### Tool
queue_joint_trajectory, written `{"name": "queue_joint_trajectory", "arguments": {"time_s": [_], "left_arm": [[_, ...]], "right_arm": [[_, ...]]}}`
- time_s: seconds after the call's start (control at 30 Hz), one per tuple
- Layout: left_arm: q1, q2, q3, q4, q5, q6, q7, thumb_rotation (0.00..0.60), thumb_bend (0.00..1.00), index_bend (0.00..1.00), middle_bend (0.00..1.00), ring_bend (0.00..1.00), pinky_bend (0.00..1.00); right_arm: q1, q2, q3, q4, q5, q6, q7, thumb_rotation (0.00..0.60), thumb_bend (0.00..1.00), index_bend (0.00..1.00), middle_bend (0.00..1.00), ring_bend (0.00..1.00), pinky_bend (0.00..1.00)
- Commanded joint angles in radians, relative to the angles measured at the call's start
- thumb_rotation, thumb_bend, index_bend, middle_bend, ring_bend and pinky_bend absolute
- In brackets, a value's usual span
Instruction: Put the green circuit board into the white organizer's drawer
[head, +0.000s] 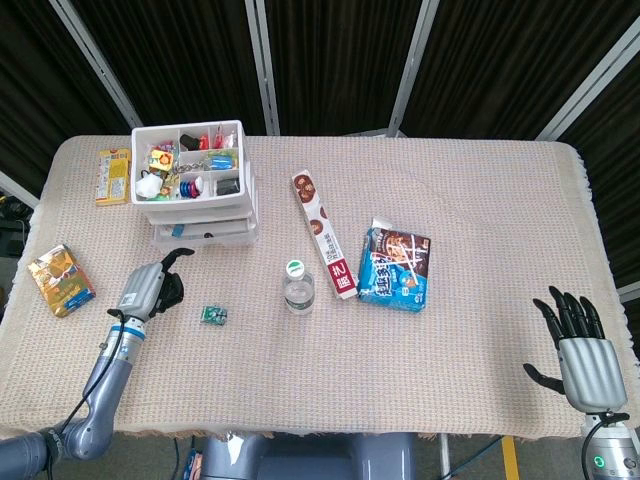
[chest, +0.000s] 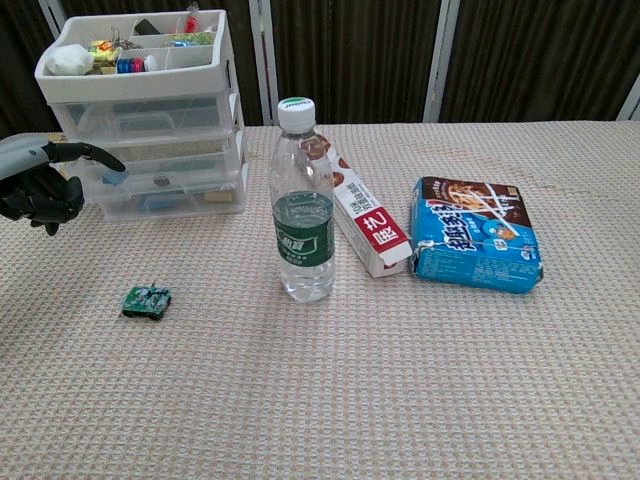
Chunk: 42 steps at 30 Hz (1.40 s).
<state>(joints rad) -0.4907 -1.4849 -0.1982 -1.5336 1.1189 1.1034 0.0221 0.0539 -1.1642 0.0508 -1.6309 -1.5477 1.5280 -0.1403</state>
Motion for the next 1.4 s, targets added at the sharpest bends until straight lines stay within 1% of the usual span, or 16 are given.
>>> {"name": "queue_joint_trajectory", "arguments": {"time_s": [0.03, 0.07, 0.17, 0.33, 0.47, 0.63, 0.7, 0.83, 0.9, 1.0, 1.2, 1.4], "left_arm": [[-0.019, 0.021, 0.027, 0.040, 0.046, 0.061, 0.183, 0.600, 0.83, 0.17, 0.93, 0.82, 0.61], [-0.028, 0.026, 0.023, 0.038, 0.033, 0.057, 0.231, 0.600, 0.83, 0.17, 0.93, 0.82, 0.61], [-0.045, 0.032, 0.010, 0.021, -0.017, 0.042, 0.311, 0.600, 0.84, 0.17, 0.93, 0.83, 0.61], [-0.082, 0.040, -0.021, -0.009, -0.166, -0.001, 0.448, 0.600, 0.84, 0.18, 0.93, 0.83, 0.61], [-0.103, 0.038, -0.030, -0.012, -0.235, -0.013, 0.511, 0.600, 0.84, 0.18, 0.93, 0.83, 0.61], [-0.120, 0.032, -0.034, -0.009, -0.296, -0.019, 0.555, 0.600, 0.84, 0.20, 0.93, 0.83, 0.61], [-0.125, 0.031, -0.033, -0.011, -0.318, -0.024, 0.565, 0.600, 0.84, 0.22, 0.94, 0.83, 0.61], [-0.127, 0.032, -0.036, -0.024, -0.346, -0.033, 0.558, 0.600, 0.84, 0.29, 0.94, 0.83, 0.61], [-0.125, 0.037, -0.039, -0.038, -0.351, -0.032, 0.545, 0.600, 0.84, 0.33, 0.94, 0.83, 0.61], [-0.115, 0.052, -0.037, -0.065, -0.348, -0.028, 0.521, 0.600, 0.84, 0.36, 0.94, 0.83, 0.61], [-0.095, 0.088, -0.010, -0.111, -0.320, -0.022, 0.495, 0.600, 0.84, 0.37, 0.94, 0.83, 0.61], [-0.077, 0.112, 0.013, -0.132, -0.287, -0.019, 0.459, 0.600, 0.84, 0.38, 0.94, 0.83, 0.61]], "right_arm": [[0.000, 0.000, 0.000, -0.001, 0.001, 0.000, 0.000, 0.600, 0.02, 0.14, 0.00, 0.00, 0.00], [0.000, 0.001, 0.000, -0.001, 0.001, 0.000, -0.001, 0.600, 0.02, 0.14, 0.00, 0.00, 0.00], [-0.001, 0.001, 0.001, -0.002, 0.004, -0.001, 0.000, 0.600, 0.02, 0.14, 0.00, 0.00, 0.00], [-0.001, 0.003, 0.001, -0.003, 0.005, -0.002, 0.001, 0.600, 0.02, 0.14, 0.00, 0.00, 0.00], [-0.001, 0.004, 0.002, -0.002, 0.006, -0.002, 0.001, 0.600, 0.02, 0.14, 0.00, 0.00, 0.00], [0.000, 0.005, 0.001, -0.002, 0.005, -0.004, 0.000, 0.600, 0.02, 0.14, 0.00, 0.00, 0.00], [0.000, 0.005, 0.001, -0.003, 0.006, -0.004, 0.001, 0.600, 0.02, 0.14, 0.00, 0.00, 0.00], [-0.001, 0.006, 0.001, -0.002, 0.006, -0.003, 0.000, 0.600, 0.02, 0.14, 0.00, 0.00, 0.00], [-0.001, 0.005, 0.002, -0.001, 0.005, -0.002, -0.001, 0.600, 0.02, 0.14, 0.00, 0.00, 0.00], [0.000, 0.004, 0.002, 0.000, 0.003, -0.002, -0.001, 0.600, 0.02, 0.14, 0.00, 0.00, 0.00], [0.000, 0.002, 0.002, 0.000, 0.001, -0.001, -0.003, 0.600, 0.02, 0.14, 0.00, 0.00, 0.00], [0.000, 0.002, 0.002, -0.002, 0.003, -0.001, -0.005, 0.600, 0.02, 0.14, 0.00, 0.00, 0.00]]}}
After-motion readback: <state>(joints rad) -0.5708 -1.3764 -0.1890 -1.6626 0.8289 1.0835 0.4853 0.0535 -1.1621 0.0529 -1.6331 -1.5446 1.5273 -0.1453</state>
